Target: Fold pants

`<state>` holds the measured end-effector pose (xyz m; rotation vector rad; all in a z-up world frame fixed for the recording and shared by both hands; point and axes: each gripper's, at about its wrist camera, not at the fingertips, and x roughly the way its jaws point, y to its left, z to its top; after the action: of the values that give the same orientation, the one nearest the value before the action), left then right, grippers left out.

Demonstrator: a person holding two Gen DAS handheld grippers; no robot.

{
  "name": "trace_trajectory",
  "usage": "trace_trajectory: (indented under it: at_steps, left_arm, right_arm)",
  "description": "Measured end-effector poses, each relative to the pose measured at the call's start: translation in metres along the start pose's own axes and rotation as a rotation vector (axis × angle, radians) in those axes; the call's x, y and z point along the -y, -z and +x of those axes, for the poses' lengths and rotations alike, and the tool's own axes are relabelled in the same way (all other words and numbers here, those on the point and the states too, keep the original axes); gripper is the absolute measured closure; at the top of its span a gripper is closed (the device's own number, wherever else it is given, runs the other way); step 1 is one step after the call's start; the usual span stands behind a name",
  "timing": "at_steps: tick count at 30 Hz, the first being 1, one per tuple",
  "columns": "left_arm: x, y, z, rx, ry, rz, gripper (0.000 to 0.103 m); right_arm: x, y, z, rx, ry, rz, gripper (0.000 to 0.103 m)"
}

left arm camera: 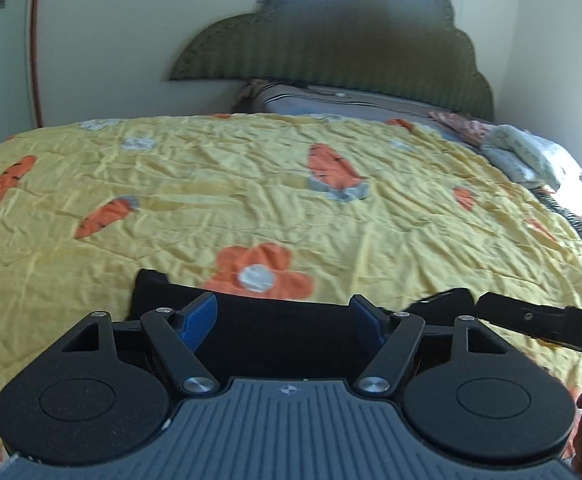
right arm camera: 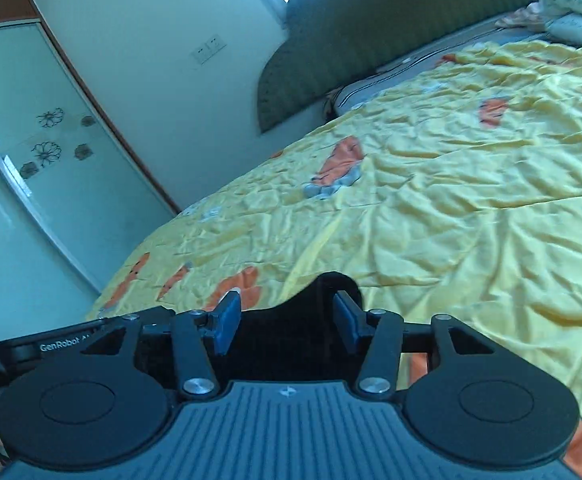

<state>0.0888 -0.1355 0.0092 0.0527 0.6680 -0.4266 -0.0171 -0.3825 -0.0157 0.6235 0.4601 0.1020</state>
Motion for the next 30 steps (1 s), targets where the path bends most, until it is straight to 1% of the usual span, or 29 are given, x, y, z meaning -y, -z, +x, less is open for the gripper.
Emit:
trace_trajectory:
  at_steps: [1, 3, 4, 5, 6, 8, 10, 12, 14, 16, 18, 19, 20, 22, 23, 24, 26, 27, 28, 30]
  left_arm:
    - [-0.009, -0.002, 0.004, -0.006, -0.024, -0.01, 0.028]
    - [-0.021, -0.005, 0.012, -0.02, -0.06, -0.025, 0.028]
    - [-0.028, -0.005, 0.015, -0.032, -0.075, -0.029, 0.028]
    - [-0.031, -0.005, 0.018, -0.042, -0.087, -0.034, 0.028]
    - [-0.034, -0.004, 0.021, -0.051, -0.095, -0.039, 0.028]
    - [-0.037, -0.002, 0.026, -0.065, -0.097, -0.036, 0.028]
    - [-0.037, 0.001, 0.031, -0.073, -0.108, -0.031, 0.028]
    - [-0.037, 0.002, 0.04, -0.087, -0.121, -0.031, 0.028]
    - [-0.039, 0.002, 0.049, -0.111, -0.136, -0.038, 0.028]
    - [-0.039, 0.002, 0.053, -0.11, -0.142, -0.041, 0.028]
    - [-0.04, 0.001, 0.052, -0.11, -0.147, -0.041, 0.028]
    - [-0.041, 0.001, 0.049, -0.108, -0.144, -0.045, 0.028]
    - [-0.042, 0.001, 0.045, -0.105, -0.139, -0.051, 0.028]
    - [-0.045, 0.003, 0.034, -0.111, -0.124, -0.065, 0.028]
    - [-0.046, 0.006, 0.027, -0.106, -0.112, -0.066, 0.028]
    - [-0.046, 0.01, 0.018, -0.093, -0.098, -0.061, 0.027]
    - [-0.046, 0.018, 0.007, -0.088, -0.102, -0.058, 0.026]
    - [-0.046, 0.023, 0.003, -0.085, -0.098, -0.056, 0.026]
    - [-0.045, 0.028, 0.001, -0.083, -0.094, -0.051, 0.026]
    - [-0.043, 0.038, 0.003, -0.084, -0.101, -0.021, 0.026]
  right_arm:
    - [0.0, -0.003, 0.011, -0.018, -0.006, -0.001, 0.053]
    - [0.003, -0.009, 0.032, -0.077, 0.031, 0.01, 0.052]
    - [0.005, -0.009, 0.038, -0.094, 0.028, 0.018, 0.057]
    - [0.006, -0.009, 0.042, -0.105, 0.013, 0.024, 0.075]
    - [0.007, -0.007, 0.043, -0.125, 0.011, 0.019, 0.08]
    - [0.004, -0.003, 0.039, -0.113, 0.061, -0.033, 0.091]
    - [0.004, 0.0, 0.029, -0.093, 0.076, -0.048, 0.092]
    - [0.006, 0.0, 0.024, -0.08, 0.1, -0.059, 0.092]
    - [0.007, 0.0, 0.028, -0.085, 0.117, -0.064, 0.092]
    - [0.009, -0.001, 0.033, -0.092, 0.119, -0.057, 0.091]
    - [0.009, -0.001, 0.033, -0.097, 0.139, -0.066, 0.086]
    - [0.007, -0.001, 0.029, -0.082, 0.168, -0.066, 0.077]
    - [0.003, -0.001, 0.021, -0.061, 0.196, -0.078, 0.074]
    - [-0.007, 0.004, -0.001, -0.009, 0.223, -0.12, 0.074]
    - [-0.015, 0.008, -0.012, 0.006, 0.208, -0.145, 0.074]
    - [-0.023, 0.013, -0.022, 0.009, 0.168, -0.175, 0.074]
    - [-0.04, 0.025, -0.036, -0.004, 0.085, -0.257, 0.074]
    - [-0.049, 0.033, -0.038, -0.026, 0.064, -0.309, 0.074]
    - [-0.055, 0.04, -0.036, -0.056, 0.068, -0.35, 0.073]
    - [-0.059, 0.053, -0.027, -0.109, 0.131, -0.418, 0.073]
